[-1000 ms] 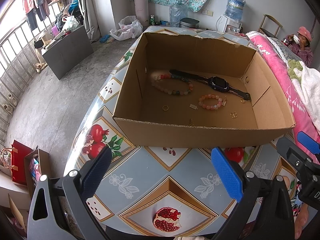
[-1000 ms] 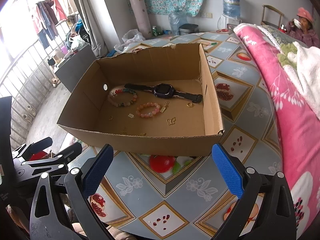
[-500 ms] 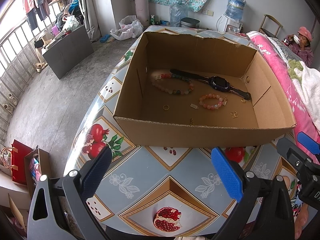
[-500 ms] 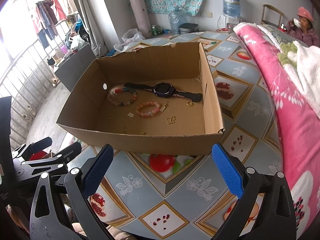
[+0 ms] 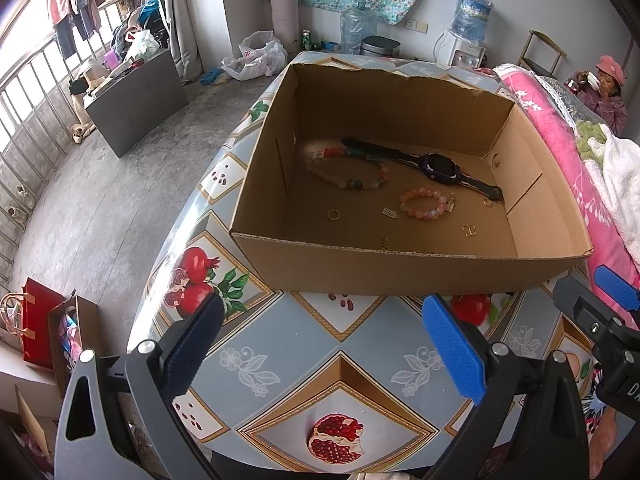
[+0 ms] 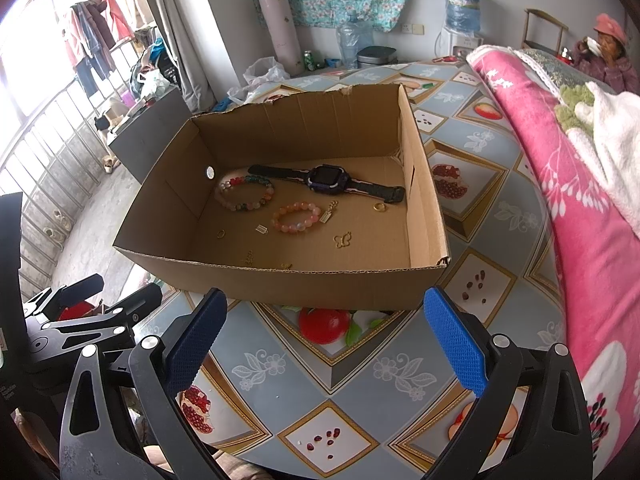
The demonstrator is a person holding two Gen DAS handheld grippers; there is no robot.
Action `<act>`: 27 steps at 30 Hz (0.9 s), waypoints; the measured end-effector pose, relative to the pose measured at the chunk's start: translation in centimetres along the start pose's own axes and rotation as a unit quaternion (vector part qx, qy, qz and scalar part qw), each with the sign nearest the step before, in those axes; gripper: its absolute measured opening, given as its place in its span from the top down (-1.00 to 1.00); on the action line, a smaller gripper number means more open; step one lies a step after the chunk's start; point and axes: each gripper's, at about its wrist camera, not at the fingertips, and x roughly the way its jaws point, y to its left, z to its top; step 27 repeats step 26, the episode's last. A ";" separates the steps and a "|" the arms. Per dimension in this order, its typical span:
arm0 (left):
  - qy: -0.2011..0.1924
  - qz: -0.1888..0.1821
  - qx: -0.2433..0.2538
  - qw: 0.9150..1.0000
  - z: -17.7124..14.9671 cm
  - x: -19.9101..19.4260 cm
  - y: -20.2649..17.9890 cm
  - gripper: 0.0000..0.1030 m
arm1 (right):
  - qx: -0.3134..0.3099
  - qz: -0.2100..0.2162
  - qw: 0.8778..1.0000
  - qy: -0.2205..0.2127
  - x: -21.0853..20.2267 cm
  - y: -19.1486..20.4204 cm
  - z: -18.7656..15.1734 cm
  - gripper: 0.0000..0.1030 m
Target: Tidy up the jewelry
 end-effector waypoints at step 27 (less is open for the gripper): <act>-0.007 -0.006 -0.005 1.000 -0.1 -0.7 0.1 -0.89 | -0.001 -0.001 1.000 -0.003 -0.3 0.0 0.0 -0.84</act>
